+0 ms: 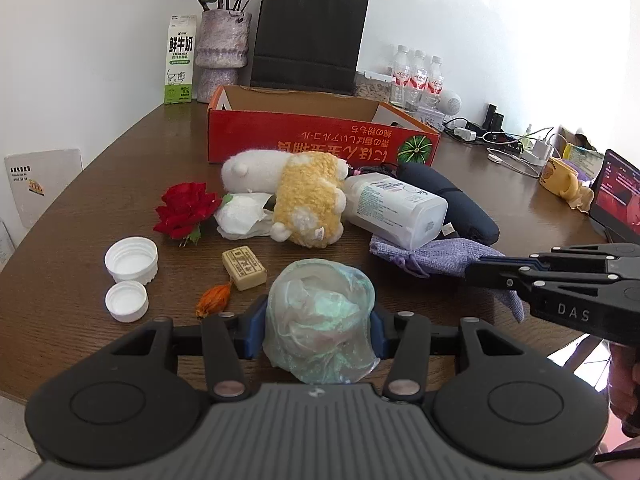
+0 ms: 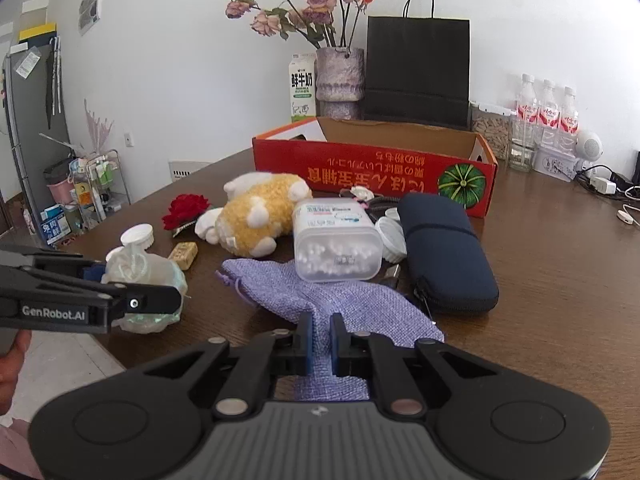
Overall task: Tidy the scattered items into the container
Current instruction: 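Grasp the purple cloth pouch with the right tool while left holds the bag, then carry bag and pouch to the cardboard box and open both tools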
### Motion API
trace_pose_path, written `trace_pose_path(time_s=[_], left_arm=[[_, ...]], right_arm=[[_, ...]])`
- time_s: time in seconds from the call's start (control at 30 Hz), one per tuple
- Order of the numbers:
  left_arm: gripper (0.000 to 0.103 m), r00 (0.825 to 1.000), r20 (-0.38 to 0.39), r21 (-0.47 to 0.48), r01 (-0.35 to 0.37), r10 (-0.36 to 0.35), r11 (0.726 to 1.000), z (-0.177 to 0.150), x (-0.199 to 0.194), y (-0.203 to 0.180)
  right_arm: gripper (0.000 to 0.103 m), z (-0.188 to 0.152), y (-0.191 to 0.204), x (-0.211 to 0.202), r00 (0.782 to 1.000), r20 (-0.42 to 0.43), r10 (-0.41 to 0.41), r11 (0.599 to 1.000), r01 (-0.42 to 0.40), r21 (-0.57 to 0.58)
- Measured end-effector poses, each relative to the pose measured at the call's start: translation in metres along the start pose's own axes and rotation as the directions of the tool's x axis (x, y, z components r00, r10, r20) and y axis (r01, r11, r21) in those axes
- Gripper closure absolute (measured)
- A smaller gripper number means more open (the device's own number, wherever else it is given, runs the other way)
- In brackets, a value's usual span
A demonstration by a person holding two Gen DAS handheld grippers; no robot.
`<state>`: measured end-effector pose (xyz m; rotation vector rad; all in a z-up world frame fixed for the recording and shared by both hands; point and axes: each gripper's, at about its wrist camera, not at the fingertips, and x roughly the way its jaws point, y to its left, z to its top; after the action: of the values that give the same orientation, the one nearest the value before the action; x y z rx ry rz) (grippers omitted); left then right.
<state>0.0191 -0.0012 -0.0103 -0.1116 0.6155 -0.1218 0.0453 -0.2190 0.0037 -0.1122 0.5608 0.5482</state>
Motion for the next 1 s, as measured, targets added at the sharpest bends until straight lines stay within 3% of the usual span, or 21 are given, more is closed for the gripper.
trace_pose_path(time_s=[0.23,0.47,0.63,1.0], left_arm=[[0.054,0.998,0.068,0.022,-0.007,0.005,1.0,0.016,-0.013,-0.001],[0.054,0.989,0.145,0.017,0.022,-0.024,1.0,0.053,-0.017,0.0],[0.054,0.981,0.191,-0.005,0.036,-0.035,0.999,0.088,-0.011,0.002],[0.055,0.948,0.315,-0.083,-0.014,0.04,0.996,0.181,0.038,0.001]], right_arm=[[0.1,0.027,-0.008,-0.029,0.996,0.086,0.022,1.0,-0.021,-0.006],[0.1,0.057,-0.019,-0.036,0.985,0.173,-0.007,1.0,0.01,-0.013],[0.1,0.086,-0.025,-0.035,0.965,0.261,-0.023,0.999,0.028,-0.016],[0.1,0.163,-0.053,0.027,0.924,0.356,-0.138,0.99,0.139,0.022]])
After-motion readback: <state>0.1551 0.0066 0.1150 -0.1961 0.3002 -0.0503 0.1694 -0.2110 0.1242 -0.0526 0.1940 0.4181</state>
